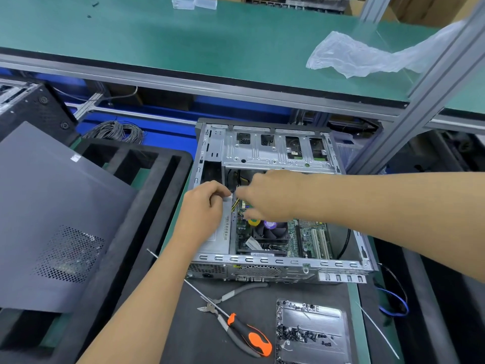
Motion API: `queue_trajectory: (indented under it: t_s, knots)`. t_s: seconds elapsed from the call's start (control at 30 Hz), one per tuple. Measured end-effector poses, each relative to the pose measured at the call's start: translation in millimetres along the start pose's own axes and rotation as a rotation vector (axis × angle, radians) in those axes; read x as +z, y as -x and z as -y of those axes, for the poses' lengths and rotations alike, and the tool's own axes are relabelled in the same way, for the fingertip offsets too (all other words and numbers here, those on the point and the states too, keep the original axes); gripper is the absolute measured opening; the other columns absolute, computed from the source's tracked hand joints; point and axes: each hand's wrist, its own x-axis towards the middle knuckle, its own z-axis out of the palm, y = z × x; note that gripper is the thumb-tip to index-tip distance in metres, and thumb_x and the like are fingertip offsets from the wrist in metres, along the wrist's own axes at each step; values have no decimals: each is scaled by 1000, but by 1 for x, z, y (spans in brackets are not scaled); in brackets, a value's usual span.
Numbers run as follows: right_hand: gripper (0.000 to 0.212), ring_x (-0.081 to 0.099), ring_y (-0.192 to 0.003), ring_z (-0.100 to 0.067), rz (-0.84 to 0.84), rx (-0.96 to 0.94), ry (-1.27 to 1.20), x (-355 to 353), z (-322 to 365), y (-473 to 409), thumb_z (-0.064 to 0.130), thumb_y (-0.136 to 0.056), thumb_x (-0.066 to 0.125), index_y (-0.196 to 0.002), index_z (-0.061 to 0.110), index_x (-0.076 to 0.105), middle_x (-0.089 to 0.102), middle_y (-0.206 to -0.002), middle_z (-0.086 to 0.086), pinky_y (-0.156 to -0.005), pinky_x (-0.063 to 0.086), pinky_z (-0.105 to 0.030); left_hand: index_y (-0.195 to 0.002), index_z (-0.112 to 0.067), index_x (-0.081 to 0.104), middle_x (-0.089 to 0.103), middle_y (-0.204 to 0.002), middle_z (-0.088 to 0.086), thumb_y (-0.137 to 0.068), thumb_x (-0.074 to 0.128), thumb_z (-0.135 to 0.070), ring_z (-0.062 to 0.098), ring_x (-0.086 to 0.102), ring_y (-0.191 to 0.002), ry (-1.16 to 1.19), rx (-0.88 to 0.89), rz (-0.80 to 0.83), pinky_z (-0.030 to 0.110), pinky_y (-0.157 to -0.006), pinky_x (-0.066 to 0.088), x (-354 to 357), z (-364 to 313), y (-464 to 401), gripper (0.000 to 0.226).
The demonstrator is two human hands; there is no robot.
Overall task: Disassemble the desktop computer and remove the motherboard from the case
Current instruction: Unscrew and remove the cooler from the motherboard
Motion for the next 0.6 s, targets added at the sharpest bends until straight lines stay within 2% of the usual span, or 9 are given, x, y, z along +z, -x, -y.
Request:
queue_trajectory:
  t_s: [0.07, 0.13, 0.2, 0.27, 0.3, 0.37, 0.43, 0.5, 0.6]
  knots:
    - [32, 53, -78, -28, -39, -268, 229, 1, -1, 4, 36, -101, 44, -124, 13, 44, 51, -88, -7, -57, 42, -37, -85, -13, 70, 68, -82, -8, -84, 43, 9, 0, 59, -76, 5, -8, 0, 6, -62, 41, 1, -1, 0, 35]
    - [30, 56, -92, -28, -83, -375, 274, 3, -1, 4, 31, -100, 48, -123, 13, 42, 55, -109, -9, -74, 49, -42, -85, -13, 70, 68, -82, -7, -83, 43, 9, -1, 58, -75, 3, -13, 3, 6, -61, 40, 1, -2, -1, 35]
    - [35, 56, -92, -28, -45, -281, 81, 4, -3, 5, 36, -96, 57, -119, 15, 41, 53, -109, -7, -77, 49, -43, -85, -13, 70, 67, -81, -7, -83, 44, 8, -1, 58, -73, -2, 2, 12, 6, -61, 39, 0, -2, 0, 34]
    - [50, 50, -74, -24, 35, -66, -203, 5, -4, 5, 53, -88, 63, -106, 16, 35, 49, -92, -4, -60, 43, -38, -87, -14, 70, 69, -83, -7, -83, 44, 8, -1, 60, -77, -12, 17, 23, 8, -64, 42, -1, -1, 1, 34]
    - [57, 43, -64, -19, 29, 12, -251, 5, -2, 5, 63, -84, 60, -102, 17, 32, 43, -82, -2, -52, 35, -34, -89, -13, 71, 69, -85, -6, -83, 45, 8, 0, 61, -81, -18, 18, 21, 9, -68, 45, -1, -1, 0, 34]
    - [63, 34, -59, -18, -10, 119, -187, 4, 1, 5, 75, -82, 47, -98, 15, 33, 32, -73, 1, -49, 25, -32, -90, -12, 71, 70, -87, -6, -84, 45, 8, 1, 62, -85, -21, 14, 14, 9, -72, 46, 0, -1, 0, 34]
    - [53, 34, -62, -20, -27, 131, -138, 1, 2, 3, 67, -91, 45, -102, 16, 39, 35, -77, 1, -51, 26, -32, -89, -13, 70, 70, -86, -6, -84, 45, 8, -1, 61, -84, -22, 11, 14, 6, -70, 44, 0, -2, 0, 33]
    - [38, 38, -63, -20, 12, 40, -138, -2, 1, 1, 48, -98, 49, -117, 17, 41, 36, -79, 0, -52, 32, -33, -84, -14, 68, 67, -80, -9, -83, 45, 8, -3, 59, -77, -14, 21, 21, 6, -64, 42, 0, -2, 0, 32]
    - [23, 45, -85, -25, 69, -157, -25, -4, -3, -1, 21, -98, 52, -118, 24, 41, 36, -89, -1, -69, 44, -41, -82, -15, 68, 66, -77, -10, -82, 46, 9, 1, 58, -73, -5, 28, 38, 8, -60, 40, -1, -2, 0, 32]
